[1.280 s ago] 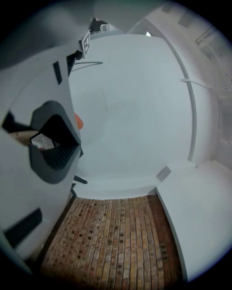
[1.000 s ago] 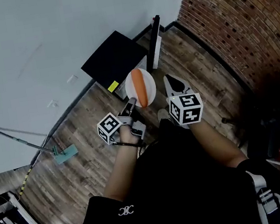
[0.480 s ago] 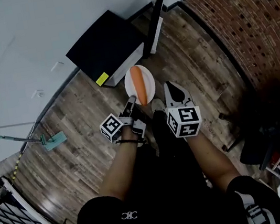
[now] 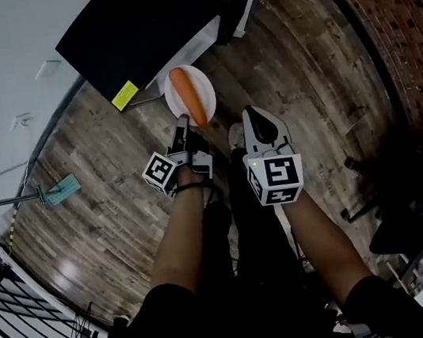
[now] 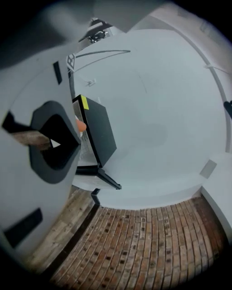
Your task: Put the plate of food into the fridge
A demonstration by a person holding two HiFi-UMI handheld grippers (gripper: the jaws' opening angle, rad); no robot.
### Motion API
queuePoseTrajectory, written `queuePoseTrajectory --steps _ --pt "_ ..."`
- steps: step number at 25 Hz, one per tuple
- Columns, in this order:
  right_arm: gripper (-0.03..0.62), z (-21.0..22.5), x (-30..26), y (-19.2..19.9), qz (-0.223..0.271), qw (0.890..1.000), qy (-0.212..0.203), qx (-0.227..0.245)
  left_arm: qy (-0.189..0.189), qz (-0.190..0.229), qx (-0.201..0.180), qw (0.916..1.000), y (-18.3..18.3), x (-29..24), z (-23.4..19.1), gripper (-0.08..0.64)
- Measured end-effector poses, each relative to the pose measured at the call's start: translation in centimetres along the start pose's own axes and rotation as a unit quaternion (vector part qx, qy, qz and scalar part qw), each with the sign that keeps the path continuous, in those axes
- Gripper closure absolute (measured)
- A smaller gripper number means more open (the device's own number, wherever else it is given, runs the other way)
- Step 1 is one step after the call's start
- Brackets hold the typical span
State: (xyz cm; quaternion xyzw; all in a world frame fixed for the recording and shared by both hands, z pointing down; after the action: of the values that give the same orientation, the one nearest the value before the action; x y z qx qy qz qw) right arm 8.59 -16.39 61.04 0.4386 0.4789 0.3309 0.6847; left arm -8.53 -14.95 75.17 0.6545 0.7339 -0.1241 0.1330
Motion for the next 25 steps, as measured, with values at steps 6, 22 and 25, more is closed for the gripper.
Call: queuePoseTrajectory --steps 6,22,25 --pt "0.586 0.6 -4.9 6.8 0.034 0.996 -0.052 0.072 -0.001 0.052 0.024 0.9984 -2.4 -5.4 -7.4 0.540" --pt "0.586 4.8 -8.5 14.2 0.000 0.997 -0.066 0.031 0.020 0.192 0.033 0.9807 -7.2 -15.6 -12.6 0.540" --pt "0.586 5.6 -8.7 14.9 -0.011 0.998 -0.060 0.018 0.018 0.206 0.022 0.9782 -8.2 -16.9 -12.8 0.540"
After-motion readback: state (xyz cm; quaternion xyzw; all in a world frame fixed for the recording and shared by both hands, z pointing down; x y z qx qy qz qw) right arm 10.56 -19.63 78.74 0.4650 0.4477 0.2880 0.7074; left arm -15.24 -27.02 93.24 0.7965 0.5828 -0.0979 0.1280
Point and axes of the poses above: the fingertips, and each gripper's own axes: x backward along the fingers, z to its right, y out of its underside, the point moved 2 cm from there along x, backward along the fingers, and after that the axes turned 13 degrees about z, right-handed, at the moved point
